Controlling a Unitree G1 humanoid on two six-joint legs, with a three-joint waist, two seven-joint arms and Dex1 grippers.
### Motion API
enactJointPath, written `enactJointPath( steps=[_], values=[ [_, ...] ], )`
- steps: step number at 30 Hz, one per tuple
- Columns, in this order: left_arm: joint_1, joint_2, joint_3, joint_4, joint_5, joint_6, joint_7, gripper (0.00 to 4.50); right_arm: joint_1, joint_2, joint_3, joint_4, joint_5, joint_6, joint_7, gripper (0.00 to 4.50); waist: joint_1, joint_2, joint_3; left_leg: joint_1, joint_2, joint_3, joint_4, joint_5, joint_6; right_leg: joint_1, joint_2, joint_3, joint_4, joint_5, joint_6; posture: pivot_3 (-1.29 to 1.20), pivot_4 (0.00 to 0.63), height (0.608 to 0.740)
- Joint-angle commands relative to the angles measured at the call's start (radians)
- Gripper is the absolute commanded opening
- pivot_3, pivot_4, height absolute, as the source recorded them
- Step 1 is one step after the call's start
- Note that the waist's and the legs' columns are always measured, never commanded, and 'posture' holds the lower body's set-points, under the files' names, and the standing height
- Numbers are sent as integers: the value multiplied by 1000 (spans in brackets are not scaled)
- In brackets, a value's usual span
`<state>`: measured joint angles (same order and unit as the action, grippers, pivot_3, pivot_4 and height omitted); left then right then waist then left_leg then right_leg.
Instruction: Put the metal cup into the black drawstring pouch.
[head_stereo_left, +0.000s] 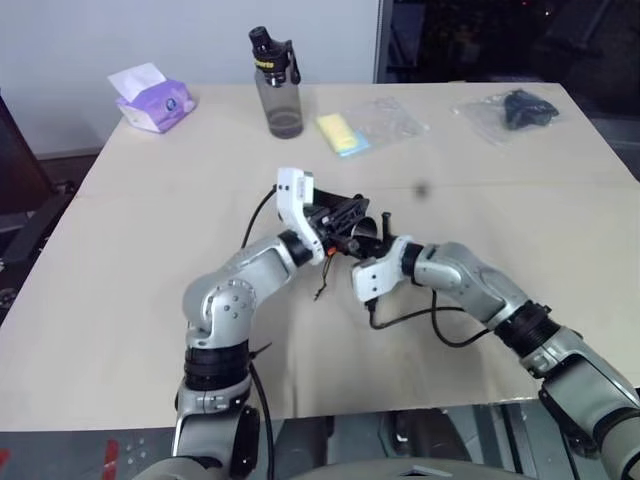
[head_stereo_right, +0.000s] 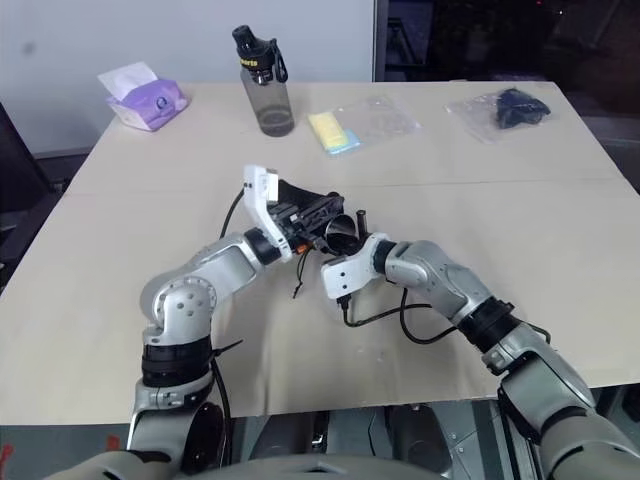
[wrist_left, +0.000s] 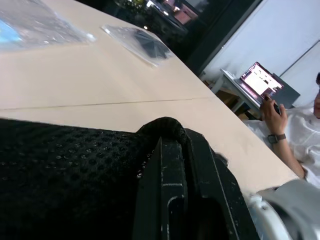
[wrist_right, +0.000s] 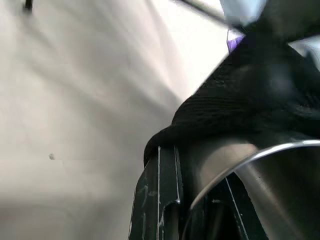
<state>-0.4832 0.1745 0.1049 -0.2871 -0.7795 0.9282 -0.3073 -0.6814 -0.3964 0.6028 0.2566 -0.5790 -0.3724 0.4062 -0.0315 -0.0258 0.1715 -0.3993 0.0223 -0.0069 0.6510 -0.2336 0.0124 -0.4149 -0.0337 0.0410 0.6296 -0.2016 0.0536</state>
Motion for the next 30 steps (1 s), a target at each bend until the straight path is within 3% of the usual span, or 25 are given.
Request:
enactJointPath(
  steps=[1,8,14,16,19,23,30],
  values=[
    [-13,-4,-43,-55,-28,-10,-48,0,11,89,-95,-17,130,78,2,67,-3,-1,0,0,0,0,0,0,0,0,0,0,0,0,0,0,150,740],
    [46,11,-65,-114,-56,10,-67,0,124,416,-455,-183,810,639,87,67,-1,-1,1,0,1,-2,-1,0,0,0,-1,-1,0,0,0,0,150,740],
    [52,24,-64,-120,-65,7,-71,0,94,561,-722,-228,1184,957,-72,67,2,0,1,0,0,-3,0,0,0,1,-1,-2,1,0,0,0,150,740],
    [52,28,-64,-122,-70,6,-72,0,80,566,-755,-227,1225,992,-109,67,1,0,1,0,0,-3,0,0,0,1,-1,-2,1,0,-1,0,150,740],
    [47,29,-63,-117,-69,3,-73,0,86,487,-639,-236,1093,906,-59,67,-6,1,1,0,0,-2,-1,0,0,0,-1,-3,1,0,0,0,150,740],
    [26,19,-47,-92,-70,-6,-64,0,100,253,-300,-162,639,503,38,67,-10,1,2,-1,0,-1,-2,0,0,-1,0,-2,0,0,0,0,150,740],
    [-6,10,-18,-61,-79,-4,-54,0,31,36,-96,47,202,34,-48,67,-10,0,2,-1,0,0,-2,0,0,-1,0,0,-2,0,0,0,150,740]
  ],
)
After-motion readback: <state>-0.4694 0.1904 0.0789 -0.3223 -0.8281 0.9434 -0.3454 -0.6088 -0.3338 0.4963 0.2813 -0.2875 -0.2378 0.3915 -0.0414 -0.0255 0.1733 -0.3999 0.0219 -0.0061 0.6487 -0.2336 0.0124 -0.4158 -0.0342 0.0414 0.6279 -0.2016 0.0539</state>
